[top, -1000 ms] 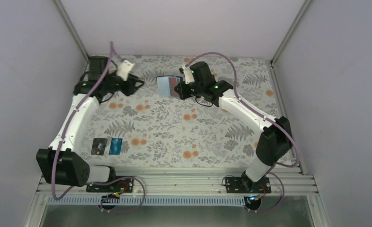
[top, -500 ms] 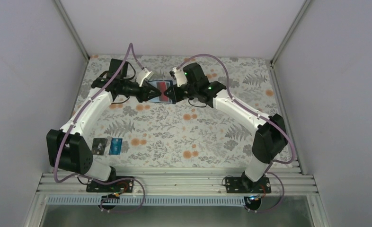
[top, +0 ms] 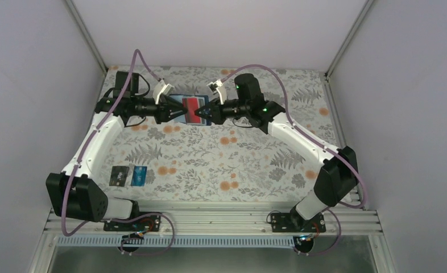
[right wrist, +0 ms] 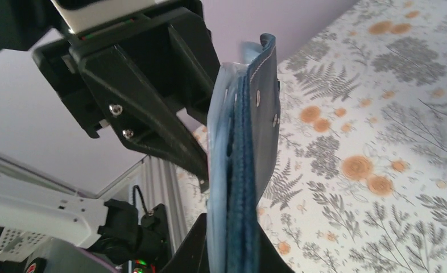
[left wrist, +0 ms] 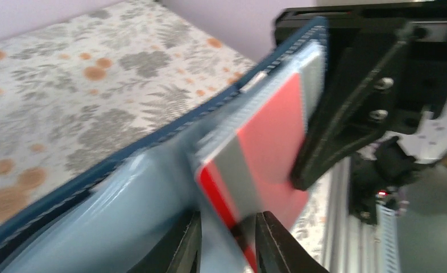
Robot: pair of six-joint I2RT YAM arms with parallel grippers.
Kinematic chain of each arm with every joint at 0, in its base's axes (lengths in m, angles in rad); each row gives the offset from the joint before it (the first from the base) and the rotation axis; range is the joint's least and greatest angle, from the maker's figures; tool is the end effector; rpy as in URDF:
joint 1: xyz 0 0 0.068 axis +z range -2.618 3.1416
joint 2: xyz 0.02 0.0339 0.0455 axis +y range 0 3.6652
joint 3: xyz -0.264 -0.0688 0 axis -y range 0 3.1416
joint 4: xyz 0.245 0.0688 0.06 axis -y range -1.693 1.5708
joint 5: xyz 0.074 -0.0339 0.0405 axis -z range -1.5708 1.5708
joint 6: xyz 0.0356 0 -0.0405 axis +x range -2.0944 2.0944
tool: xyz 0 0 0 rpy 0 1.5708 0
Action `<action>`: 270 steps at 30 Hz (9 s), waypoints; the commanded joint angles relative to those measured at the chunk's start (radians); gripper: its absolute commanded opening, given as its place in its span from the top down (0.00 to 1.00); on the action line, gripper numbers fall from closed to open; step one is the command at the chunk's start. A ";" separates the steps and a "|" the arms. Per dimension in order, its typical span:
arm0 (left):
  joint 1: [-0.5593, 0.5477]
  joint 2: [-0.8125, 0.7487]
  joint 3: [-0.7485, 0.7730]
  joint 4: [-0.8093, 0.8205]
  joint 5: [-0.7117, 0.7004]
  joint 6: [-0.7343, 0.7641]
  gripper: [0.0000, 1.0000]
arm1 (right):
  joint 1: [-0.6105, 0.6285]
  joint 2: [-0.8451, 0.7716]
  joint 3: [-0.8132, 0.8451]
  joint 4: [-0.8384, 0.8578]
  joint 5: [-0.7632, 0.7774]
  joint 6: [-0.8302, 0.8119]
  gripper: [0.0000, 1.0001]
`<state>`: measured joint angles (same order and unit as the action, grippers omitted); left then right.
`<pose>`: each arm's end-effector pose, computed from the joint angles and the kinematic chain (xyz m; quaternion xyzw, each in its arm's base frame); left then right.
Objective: Take the credit cards out of the card holder
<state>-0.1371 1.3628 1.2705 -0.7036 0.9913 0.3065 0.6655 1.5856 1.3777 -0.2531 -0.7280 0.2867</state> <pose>0.2737 -0.0678 0.3422 0.3545 0.7550 -0.4107 0.3684 0.2733 0.2447 0.3409 -0.3338 0.7447 0.4946 0.2989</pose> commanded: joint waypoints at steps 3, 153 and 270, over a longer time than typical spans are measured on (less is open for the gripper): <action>-0.048 -0.018 -0.004 -0.052 0.206 0.090 0.75 | -0.001 -0.045 -0.007 0.157 -0.186 -0.005 0.96; 0.019 -0.001 0.021 -0.269 0.159 0.279 0.98 | -0.230 -0.072 -0.177 0.114 -0.400 -0.039 0.96; 0.214 0.468 -0.063 -0.259 -1.330 -0.013 0.12 | -0.322 -0.118 -0.065 -0.187 -0.073 0.006 0.96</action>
<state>0.0898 1.8168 1.2049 -0.9478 -0.3614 0.2974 0.3454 1.5097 1.2831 -0.4358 -0.7998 0.3084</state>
